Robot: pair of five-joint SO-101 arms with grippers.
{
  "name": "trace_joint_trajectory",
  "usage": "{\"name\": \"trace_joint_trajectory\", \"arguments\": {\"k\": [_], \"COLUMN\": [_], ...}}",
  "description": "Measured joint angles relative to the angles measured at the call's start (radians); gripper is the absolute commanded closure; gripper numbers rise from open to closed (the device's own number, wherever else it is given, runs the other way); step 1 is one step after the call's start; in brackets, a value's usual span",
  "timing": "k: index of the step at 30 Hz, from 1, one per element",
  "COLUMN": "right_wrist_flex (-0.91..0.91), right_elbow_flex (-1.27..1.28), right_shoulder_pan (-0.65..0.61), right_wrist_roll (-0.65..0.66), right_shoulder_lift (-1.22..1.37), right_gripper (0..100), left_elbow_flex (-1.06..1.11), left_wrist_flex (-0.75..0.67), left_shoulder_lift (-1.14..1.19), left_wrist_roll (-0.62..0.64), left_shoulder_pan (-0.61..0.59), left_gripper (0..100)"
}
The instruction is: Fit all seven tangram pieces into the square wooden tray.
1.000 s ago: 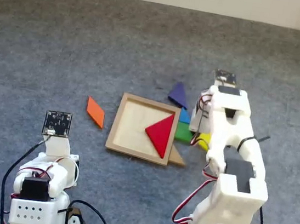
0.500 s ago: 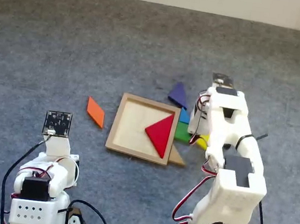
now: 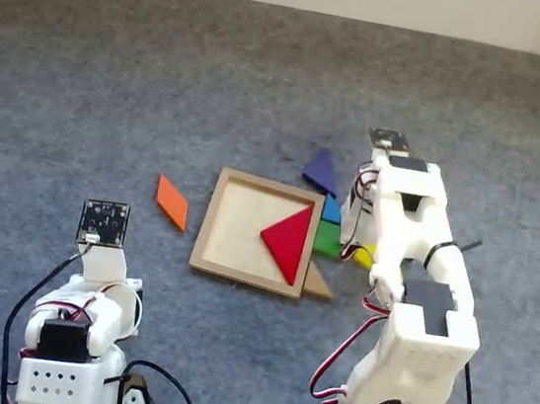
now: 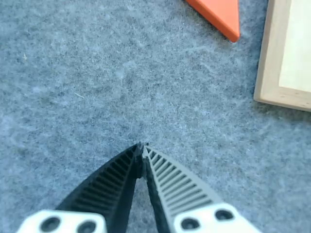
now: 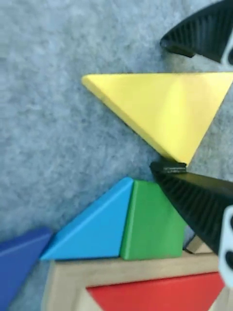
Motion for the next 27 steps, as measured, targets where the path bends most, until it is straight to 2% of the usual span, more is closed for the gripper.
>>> {"name": "trace_joint_trajectory", "arguments": {"k": [27], "right_wrist_flex": [0.018], "right_elbow_flex": [0.0], "right_shoulder_pan": [-0.025], "right_wrist_roll": [0.002], "right_shoulder_lift": [0.002], "right_gripper": [66.1], "left_elbow_flex": [0.0], "left_wrist_flex": [0.0], "left_shoulder_lift": [0.0], "left_wrist_roll": [0.0], "left_shoulder_pan": [0.0], "left_gripper": [99]}}
